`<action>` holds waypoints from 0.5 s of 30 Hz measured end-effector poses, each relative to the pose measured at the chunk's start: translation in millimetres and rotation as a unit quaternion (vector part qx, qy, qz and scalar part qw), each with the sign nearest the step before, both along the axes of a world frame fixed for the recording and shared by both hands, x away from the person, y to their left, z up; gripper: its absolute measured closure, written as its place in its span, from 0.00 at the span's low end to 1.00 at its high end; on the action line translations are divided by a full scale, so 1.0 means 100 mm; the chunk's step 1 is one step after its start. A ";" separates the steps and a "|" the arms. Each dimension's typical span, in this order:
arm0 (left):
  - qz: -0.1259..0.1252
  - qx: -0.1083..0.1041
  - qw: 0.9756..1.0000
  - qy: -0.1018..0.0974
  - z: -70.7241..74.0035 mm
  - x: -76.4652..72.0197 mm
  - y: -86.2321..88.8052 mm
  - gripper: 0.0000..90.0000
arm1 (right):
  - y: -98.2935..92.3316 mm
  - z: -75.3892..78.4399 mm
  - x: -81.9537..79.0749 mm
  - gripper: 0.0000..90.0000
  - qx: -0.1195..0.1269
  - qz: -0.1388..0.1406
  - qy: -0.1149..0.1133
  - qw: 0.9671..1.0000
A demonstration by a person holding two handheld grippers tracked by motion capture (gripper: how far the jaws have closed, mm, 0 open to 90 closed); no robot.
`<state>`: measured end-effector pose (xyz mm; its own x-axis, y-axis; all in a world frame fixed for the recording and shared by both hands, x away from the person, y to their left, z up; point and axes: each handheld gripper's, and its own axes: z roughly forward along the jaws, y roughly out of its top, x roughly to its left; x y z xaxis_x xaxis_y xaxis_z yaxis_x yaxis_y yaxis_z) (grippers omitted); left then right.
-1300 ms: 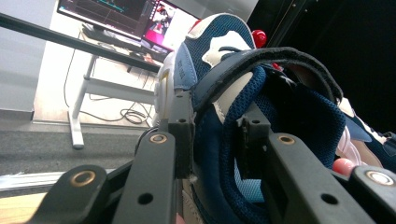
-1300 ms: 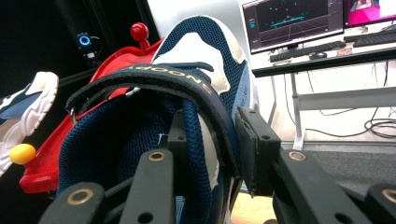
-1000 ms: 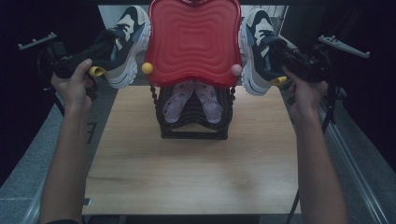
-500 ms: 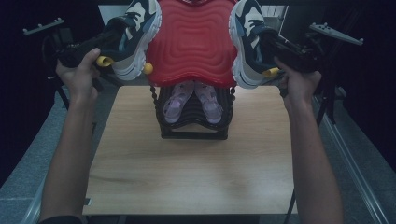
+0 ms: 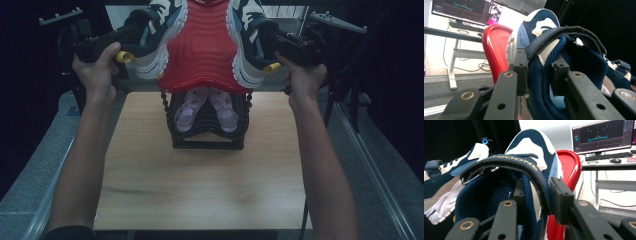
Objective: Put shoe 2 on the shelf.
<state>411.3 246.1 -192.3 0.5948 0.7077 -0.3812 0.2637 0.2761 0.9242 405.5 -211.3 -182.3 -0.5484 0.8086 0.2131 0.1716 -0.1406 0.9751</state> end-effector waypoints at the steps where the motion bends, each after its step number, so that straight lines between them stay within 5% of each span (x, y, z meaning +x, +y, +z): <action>1: -0.001 0.002 1.000 0.001 0.00 0.01 -0.03 0.80 | 0.02 0.00 0.02 0.76 0.001 0.001 0.001 1.000; 15: -0.002 0.004 1.000 0.007 0.02 0.11 -0.25 0.80 | 0.18 0.07 0.10 0.76 0.010 0.014 0.005 1.000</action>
<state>422.7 221.3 -190.4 0.5922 0.7085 -0.3839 0.2775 0.2680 0.9226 415.9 -193.8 -175.1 -0.5685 0.7887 0.2343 0.1845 -0.1553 0.9705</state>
